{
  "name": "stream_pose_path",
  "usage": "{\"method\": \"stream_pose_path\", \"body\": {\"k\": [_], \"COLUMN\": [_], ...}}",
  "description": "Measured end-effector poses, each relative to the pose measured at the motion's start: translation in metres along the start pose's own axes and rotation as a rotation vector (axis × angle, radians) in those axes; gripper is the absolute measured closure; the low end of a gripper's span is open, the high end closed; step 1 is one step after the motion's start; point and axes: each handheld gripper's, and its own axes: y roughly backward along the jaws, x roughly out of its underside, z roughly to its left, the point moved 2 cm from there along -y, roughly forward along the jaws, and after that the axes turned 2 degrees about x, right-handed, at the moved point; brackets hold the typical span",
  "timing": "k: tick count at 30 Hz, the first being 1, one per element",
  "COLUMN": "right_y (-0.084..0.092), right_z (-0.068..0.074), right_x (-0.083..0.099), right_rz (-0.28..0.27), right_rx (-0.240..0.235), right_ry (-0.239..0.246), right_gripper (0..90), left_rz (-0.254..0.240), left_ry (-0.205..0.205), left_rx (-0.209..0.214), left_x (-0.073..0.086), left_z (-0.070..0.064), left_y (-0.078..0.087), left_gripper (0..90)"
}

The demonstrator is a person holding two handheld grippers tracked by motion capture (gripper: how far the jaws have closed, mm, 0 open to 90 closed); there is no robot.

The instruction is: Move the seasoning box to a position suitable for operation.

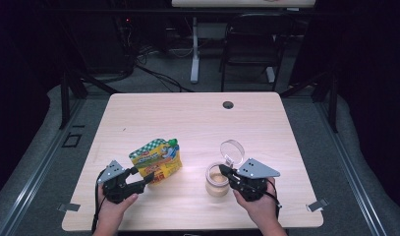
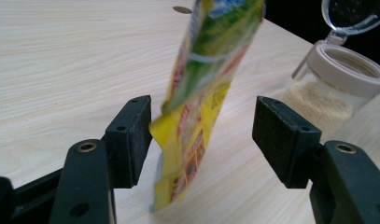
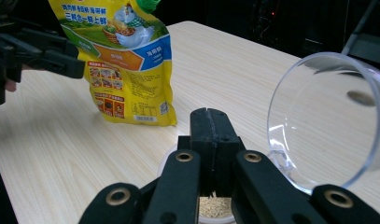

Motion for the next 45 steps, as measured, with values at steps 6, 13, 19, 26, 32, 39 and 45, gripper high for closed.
{"method": "stream_pose_path", "body": {"k": [6, 13, 19, 26, 32, 39, 45], "right_y": [0.006, 0.012, 0.02, 0.025, 0.026, 0.029, 0.032], "right_z": [-0.007, -0.016, -0.026, -0.036, -0.045, -0.056, -0.069], "right_x": [-0.002, -0.003, -0.005, -0.002, 0.001, 0.006, 0.01], "right_rz": [-0.008, -0.023, -0.037, -0.041, -0.04, -0.033, -0.035], "right_rx": [0.012, 0.028, 0.051, 0.085, 0.107, 0.137, 0.183], "right_ry": [-0.021, -0.046, -0.064, -0.086, -0.106, -0.142, -0.189], "right_gripper": [90.0, 90.0, 90.0, 90.0, 90.0, 90.0, 90.0], "left_rz": [0.023, 0.01, -0.008, -0.011, -0.021, -0.019, -0.012], "left_ry": [-0.023, -0.015, -0.015, -0.011, -0.006, -0.009, -0.026], "left_rx": [0.016, 0.022, 0.009, -0.005, -0.021, -0.026, -0.034], "left_x": [0.002, 0.003, 0.002, 0.002, 0.001, 0.001, 0.002], "left_z": [-0.004, -0.003, 0.0, 0.004, 0.007, 0.006, 0.005], "left_y": [0.004, 0.007, 0.008, 0.012, 0.014, 0.015, 0.016], "left_gripper": [37.4, 37.4, 36.8, 36.5, 36.6, 36.6, 36.6]}}
